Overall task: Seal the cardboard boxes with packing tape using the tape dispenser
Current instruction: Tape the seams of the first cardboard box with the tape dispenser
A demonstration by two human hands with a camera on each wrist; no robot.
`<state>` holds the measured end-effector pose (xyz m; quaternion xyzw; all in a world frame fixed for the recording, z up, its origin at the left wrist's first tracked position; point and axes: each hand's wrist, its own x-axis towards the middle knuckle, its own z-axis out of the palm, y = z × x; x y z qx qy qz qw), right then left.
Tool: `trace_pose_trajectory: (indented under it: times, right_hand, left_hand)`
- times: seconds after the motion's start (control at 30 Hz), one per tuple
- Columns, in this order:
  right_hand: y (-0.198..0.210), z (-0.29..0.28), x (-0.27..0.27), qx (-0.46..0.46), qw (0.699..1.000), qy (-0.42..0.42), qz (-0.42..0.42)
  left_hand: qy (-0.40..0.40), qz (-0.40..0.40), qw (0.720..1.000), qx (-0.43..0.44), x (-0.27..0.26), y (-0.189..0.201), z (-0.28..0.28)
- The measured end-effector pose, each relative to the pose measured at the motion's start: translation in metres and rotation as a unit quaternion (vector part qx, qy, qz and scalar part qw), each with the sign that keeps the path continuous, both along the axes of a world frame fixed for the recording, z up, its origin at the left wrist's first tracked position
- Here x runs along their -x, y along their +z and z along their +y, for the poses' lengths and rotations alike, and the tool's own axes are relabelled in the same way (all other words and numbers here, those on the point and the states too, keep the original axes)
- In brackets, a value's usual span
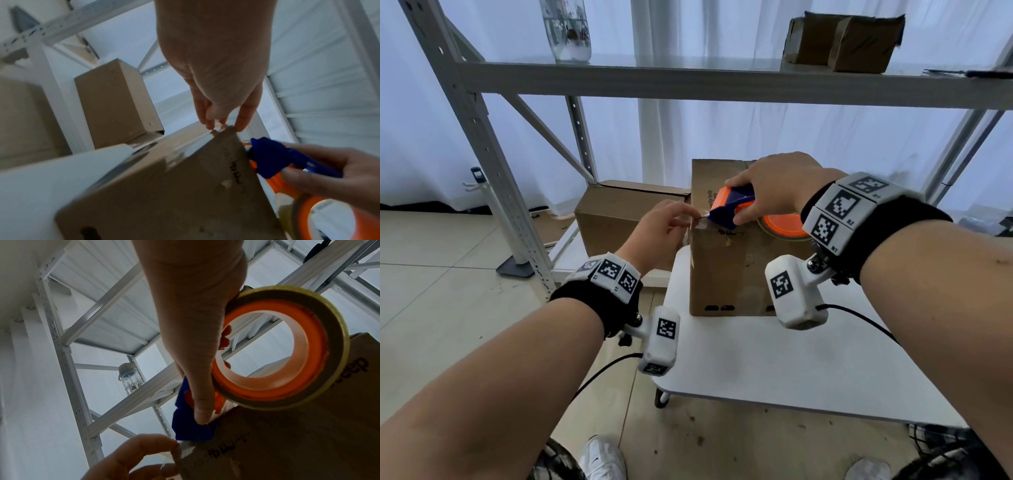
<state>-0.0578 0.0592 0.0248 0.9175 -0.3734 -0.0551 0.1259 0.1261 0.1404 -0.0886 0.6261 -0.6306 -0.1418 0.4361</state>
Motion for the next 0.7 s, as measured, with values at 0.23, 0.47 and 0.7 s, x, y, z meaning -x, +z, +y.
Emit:
trace_pose_trajectory:
  times: [0.23, 0.47, 0.7]
  right_hand:
    - [0.0, -0.001, -0.001, -0.003, 1.0, 0.001, -0.002]
    - [-0.001, -0.002, -0.002, 0.004, 1.0, 0.002, 0.005]
    - [-0.001, -0.003, -0.001, 0.009, 1.0, 0.004, -0.004]
  left_hand:
    - [-0.034, -0.188, 0.981, -0.02, -0.006, 0.004, -0.003]
    - [-0.04, -0.282, 0.957, -0.058, -0.014, -0.01, -0.017]
    - [-0.023, -0.234, 0.972, -0.02, -0.015, -0.011, -0.024]
